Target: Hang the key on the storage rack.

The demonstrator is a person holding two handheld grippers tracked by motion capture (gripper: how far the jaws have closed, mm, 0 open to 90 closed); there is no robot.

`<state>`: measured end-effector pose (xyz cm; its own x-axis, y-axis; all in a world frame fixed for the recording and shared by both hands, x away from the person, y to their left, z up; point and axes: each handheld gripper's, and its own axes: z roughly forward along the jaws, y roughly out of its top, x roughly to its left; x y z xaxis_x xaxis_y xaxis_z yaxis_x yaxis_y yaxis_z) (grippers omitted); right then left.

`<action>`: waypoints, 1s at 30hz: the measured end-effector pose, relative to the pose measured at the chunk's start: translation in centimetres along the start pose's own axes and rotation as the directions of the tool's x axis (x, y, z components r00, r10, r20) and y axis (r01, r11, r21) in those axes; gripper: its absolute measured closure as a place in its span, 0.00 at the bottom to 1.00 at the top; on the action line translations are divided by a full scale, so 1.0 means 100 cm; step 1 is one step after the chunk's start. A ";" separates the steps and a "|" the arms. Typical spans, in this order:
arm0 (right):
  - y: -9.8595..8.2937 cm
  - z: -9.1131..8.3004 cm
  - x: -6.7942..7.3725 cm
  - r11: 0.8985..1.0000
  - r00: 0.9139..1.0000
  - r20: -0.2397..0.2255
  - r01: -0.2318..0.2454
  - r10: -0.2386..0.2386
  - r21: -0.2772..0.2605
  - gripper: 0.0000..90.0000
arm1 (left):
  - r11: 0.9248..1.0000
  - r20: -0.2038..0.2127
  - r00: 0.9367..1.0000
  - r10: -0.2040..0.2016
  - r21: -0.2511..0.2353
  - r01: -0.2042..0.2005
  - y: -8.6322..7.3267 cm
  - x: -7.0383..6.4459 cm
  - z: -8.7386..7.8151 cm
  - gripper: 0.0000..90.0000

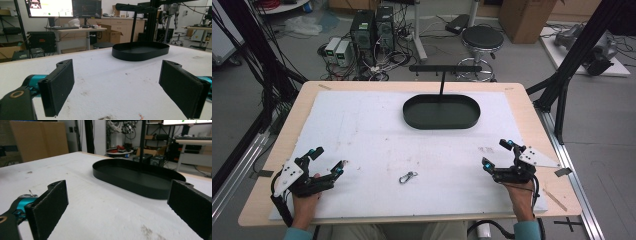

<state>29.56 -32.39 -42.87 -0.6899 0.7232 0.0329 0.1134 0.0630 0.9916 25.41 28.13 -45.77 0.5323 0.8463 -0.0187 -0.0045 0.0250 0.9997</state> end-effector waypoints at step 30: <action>0.083 0.081 0.056 0.948 0.895 -0.421 0.247 -0.145 0.200 0.03 | 1.000 -0.001 1.000 0.002 0.003 -0.002 0.000 0.000 0.000 0.15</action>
<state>32.42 -22.27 -35.50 -0.9352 0.3487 -0.0612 0.0799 0.3763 0.9231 25.43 28.11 -45.76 0.5318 0.8467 -0.0171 -0.0026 0.0218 0.9998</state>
